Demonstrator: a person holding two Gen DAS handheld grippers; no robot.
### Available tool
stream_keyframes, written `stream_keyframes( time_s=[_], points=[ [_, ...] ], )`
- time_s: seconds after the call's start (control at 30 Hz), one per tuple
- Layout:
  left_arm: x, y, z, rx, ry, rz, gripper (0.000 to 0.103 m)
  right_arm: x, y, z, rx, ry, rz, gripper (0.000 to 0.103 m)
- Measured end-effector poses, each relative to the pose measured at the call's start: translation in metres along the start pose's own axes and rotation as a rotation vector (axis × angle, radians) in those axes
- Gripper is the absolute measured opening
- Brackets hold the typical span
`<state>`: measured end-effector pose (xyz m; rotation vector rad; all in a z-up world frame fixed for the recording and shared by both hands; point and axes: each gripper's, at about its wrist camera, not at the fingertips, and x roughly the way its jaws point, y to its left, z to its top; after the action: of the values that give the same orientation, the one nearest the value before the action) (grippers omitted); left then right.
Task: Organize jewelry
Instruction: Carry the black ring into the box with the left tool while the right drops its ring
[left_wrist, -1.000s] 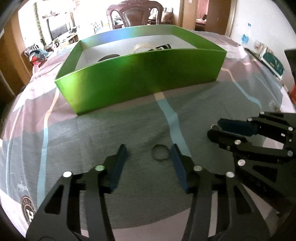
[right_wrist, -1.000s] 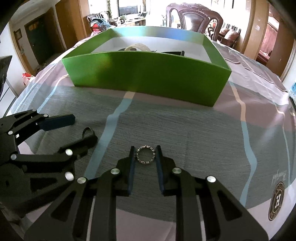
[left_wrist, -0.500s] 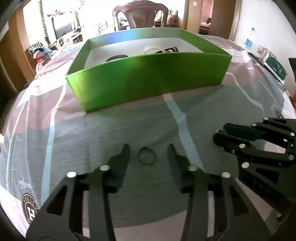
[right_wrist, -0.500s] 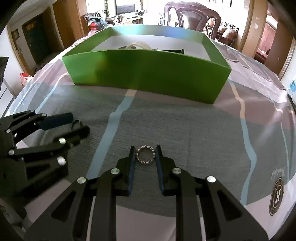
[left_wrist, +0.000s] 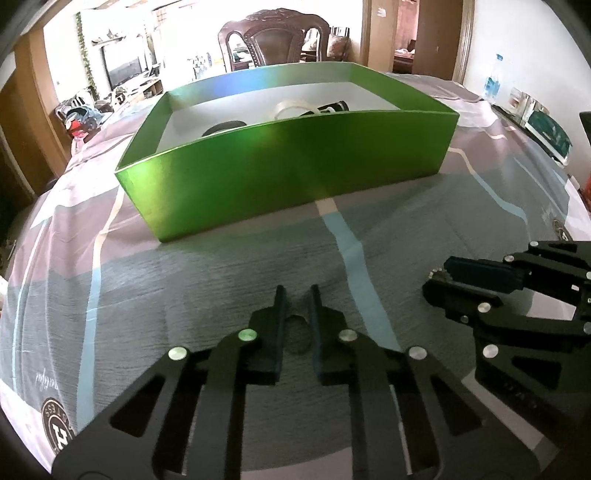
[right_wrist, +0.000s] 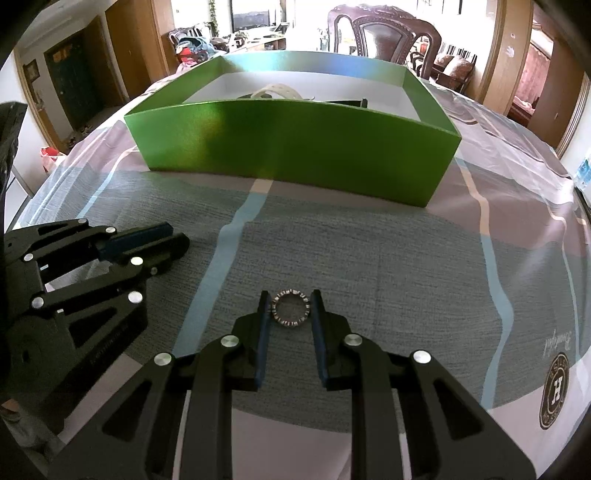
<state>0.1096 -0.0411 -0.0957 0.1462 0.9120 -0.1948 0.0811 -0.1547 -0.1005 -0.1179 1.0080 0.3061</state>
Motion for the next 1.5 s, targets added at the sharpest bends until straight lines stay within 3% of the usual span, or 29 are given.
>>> stream_keyframes(
  time_s=[0.23, 0.4, 0.57, 0.8, 1.17, 1.27, 1.37, 1.5],
  points=[
    [0.000, 0.005, -0.001, -0.019, 0.004, 0.009, 0.010, 0.000, 0.000, 0.000, -0.001, 0.000, -0.001, 0.022],
    [-0.002, 0.018, -0.002, -0.064, 0.024, -0.045, 0.014, -0.001, 0.000, -0.001, 0.004, 0.000, -0.003, 0.022],
    [-0.005, 0.022, -0.003, -0.076, 0.045, -0.107, 0.043, -0.002, -0.001, -0.002, 0.011, -0.005, 0.004, 0.022],
    [-0.002, 0.007, -0.003, -0.015, 0.046, -0.067, 0.043, -0.003, -0.005, -0.002, 0.018, -0.015, 0.025, 0.022],
    [-0.017, 0.012, -0.021, 0.024, 0.069, -0.089, 0.047, -0.003, -0.006, -0.003, 0.017, -0.026, 0.040, 0.022],
    [-0.013, 0.014, -0.018, 0.011, 0.063, -0.064, 0.046, -0.003, -0.006, -0.004, 0.014, -0.028, 0.037, 0.022],
    [-0.010, 0.009, -0.015, 0.029, 0.046, -0.057, 0.028, -0.003, -0.005, -0.004, 0.009, -0.030, 0.032, 0.022],
    [-0.009, 0.005, -0.013, 0.037, 0.031, -0.055, 0.019, -0.003, -0.001, -0.005, -0.005, -0.035, 0.015, 0.022]
  ],
)
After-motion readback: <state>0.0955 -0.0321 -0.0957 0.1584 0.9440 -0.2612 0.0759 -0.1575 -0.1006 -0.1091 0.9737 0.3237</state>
